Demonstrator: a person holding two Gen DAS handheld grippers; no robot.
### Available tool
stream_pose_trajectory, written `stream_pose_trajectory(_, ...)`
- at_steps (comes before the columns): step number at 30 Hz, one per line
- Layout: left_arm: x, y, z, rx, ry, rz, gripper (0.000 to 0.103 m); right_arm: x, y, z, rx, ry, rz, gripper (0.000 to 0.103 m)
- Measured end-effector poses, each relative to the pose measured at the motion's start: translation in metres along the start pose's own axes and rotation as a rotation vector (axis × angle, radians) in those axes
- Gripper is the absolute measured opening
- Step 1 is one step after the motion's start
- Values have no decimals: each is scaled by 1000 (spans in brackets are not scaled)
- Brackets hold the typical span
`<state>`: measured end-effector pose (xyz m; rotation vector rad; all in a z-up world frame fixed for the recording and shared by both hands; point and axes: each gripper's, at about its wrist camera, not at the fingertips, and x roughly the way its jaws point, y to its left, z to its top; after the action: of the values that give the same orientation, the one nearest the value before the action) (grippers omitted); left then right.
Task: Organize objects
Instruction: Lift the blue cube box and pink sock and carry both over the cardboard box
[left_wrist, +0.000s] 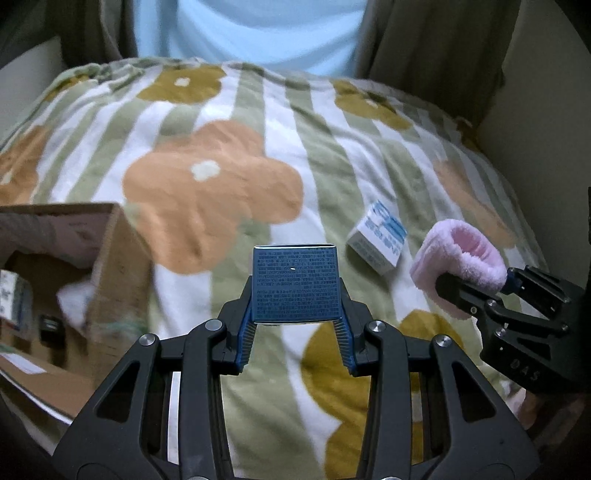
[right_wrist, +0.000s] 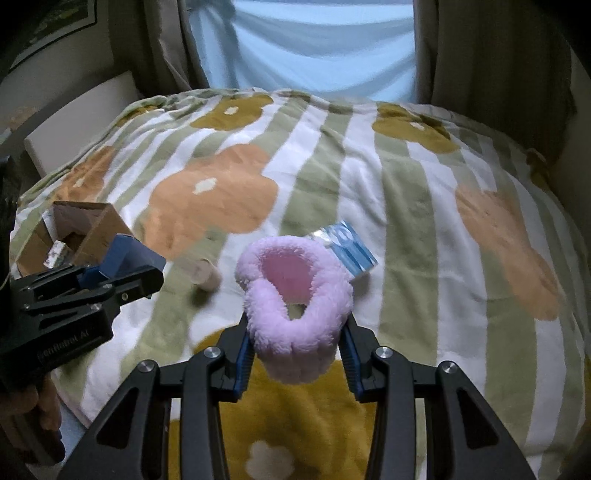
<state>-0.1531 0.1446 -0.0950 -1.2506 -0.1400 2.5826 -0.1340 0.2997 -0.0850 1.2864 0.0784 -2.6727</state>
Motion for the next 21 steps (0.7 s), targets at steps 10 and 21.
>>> stream_pose_trajectory(10,-47,55,16,-39,-53,23,34,-21,54,30,-53,-24,25,38)
stream_pose_trajectory(21,-82,130,33,-86,-89,61,34,-27,126,65,-114,-34,69,38)
